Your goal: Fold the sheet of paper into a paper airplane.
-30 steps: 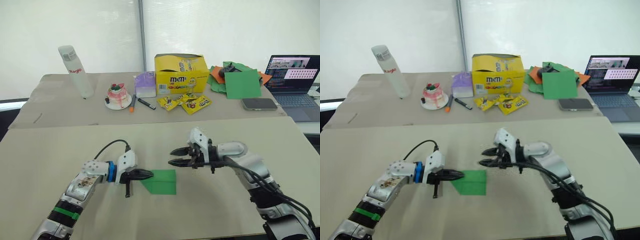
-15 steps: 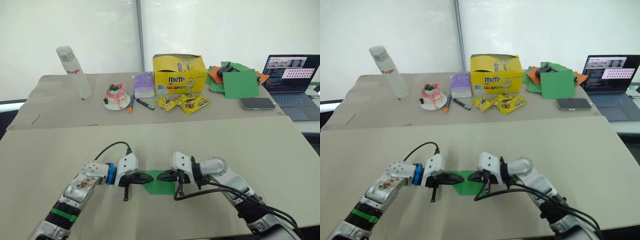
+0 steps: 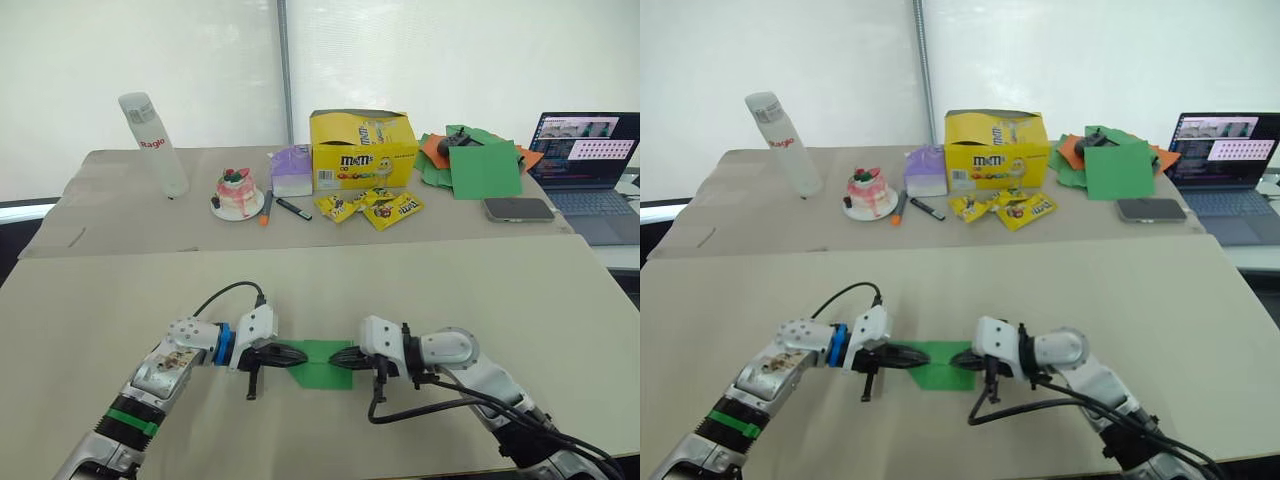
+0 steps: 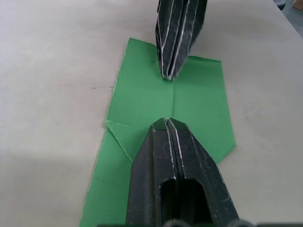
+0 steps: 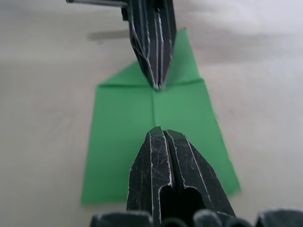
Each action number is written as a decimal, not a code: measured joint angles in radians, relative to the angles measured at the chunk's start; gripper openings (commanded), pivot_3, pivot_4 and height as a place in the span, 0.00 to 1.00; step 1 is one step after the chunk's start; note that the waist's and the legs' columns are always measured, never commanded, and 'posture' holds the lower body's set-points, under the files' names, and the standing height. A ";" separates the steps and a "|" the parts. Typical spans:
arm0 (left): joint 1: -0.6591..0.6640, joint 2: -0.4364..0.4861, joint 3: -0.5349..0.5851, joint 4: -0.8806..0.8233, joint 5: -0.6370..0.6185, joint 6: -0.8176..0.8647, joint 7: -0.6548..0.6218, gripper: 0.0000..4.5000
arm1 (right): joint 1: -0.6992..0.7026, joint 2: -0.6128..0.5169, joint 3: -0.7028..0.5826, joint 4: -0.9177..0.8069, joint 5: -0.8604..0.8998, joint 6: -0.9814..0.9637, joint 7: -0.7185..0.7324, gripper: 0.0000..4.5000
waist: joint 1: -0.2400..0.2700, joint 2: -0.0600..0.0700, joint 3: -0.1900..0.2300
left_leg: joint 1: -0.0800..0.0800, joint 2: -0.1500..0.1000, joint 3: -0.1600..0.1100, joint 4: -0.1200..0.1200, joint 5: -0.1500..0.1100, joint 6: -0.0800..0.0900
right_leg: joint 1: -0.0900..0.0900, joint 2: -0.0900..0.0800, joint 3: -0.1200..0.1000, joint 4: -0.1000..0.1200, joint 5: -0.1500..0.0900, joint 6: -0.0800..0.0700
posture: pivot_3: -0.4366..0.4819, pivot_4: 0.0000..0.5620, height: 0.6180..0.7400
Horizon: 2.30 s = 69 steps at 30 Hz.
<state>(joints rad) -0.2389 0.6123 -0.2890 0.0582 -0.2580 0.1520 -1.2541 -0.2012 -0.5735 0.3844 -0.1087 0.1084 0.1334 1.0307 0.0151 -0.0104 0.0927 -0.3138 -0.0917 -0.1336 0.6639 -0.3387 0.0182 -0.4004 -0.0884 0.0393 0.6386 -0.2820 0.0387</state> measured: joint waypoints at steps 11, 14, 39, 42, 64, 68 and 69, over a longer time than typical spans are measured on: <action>-0.037 -0.022 -0.004 0.051 0.014 -0.024 -0.016 0.00 | 0.060 -0.084 -0.069 -0.040 0.046 -0.006 0.021 0.01 | 0.003 0.000 0.000 | 0.002 0.001 -0.001 0.000 -0.001 0.001 | 0.011 0.000 0.000 -0.008 0.000 0.000 | 0.48 0.27 1.00; -0.037 -0.022 -0.001 0.051 0.014 -0.024 -0.016 0.00 | 0.047 -0.075 -0.092 -0.054 0.077 0.065 0.009 0.01 | 0.001 0.000 0.001 | 0.001 0.001 -0.001 0.000 -0.001 0.001 | 0.011 0.000 0.001 -0.009 0.000 0.000 | 0.48 0.27 1.00; 0.170 0.045 0.194 0.023 -0.045 -0.107 0.055 0.00 | -0.049 0.053 -0.025 0.080 0.047 0.062 -0.030 0.01 | -0.006 0.002 0.002 | 0.008 0.001 -0.001 -0.004 -0.001 0.002 | 0.010 0.001 0.001 -0.009 0.000 0.000 | 0.48 0.27 1.00; 0.199 0.051 0.235 0.020 -0.077 -0.078 0.061 0.00 | -0.055 0.051 -0.025 0.087 0.047 0.058 -0.025 0.01 | -0.004 0.002 0.002 | 0.008 0.001 -0.001 -0.004 -0.001 0.002 | 0.010 0.001 0.001 -0.009 0.000 0.000 | 0.48 0.27 1.00; 0.076 0.174 0.313 -0.349 -0.261 0.272 0.119 0.26 | -0.098 -0.108 -0.202 -0.223 0.200 0.351 -0.007 0.28 | -0.003 0.000 0.006 | -0.005 0.001 -0.001 -0.004 -0.001 0.001 | -0.002 -0.001 0.001 -0.009 0.001 0.000 | 0.48 0.27 1.00; 0.086 0.182 0.313 -0.366 -0.280 0.303 0.122 0.54 | -0.039 -0.133 -0.172 -0.154 0.017 0.038 -0.062 0.56 | -0.007 0.001 0.006 | -0.005 0.001 0.002 -0.004 0.000 0.000 | -0.002 0.001 0.001 -0.008 0.000 0.000 | 0.48 0.27 1.00; 0.095 0.185 0.313 -0.368 -0.279 0.303 0.122 0.62 | -0.026 -0.145 -0.162 -0.118 -0.060 -0.091 -0.097 0.65 | -0.008 0.001 0.006 | -0.005 0.001 0.003 -0.004 0.000 0.000 | -0.002 0.001 0.001 -0.008 0.000 0.000 | 0.48 0.27 1.00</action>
<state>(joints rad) -0.1440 0.7974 0.0243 -0.3095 -0.5370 0.4550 -1.1319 -0.2270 -0.7184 0.2224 -0.2263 0.0487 0.0425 0.9341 0.0074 -0.0097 0.0983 -0.3184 -0.0904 -0.1310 0.6600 -0.3387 0.0179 -0.4024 -0.0876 0.0398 0.6307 -0.2816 0.0386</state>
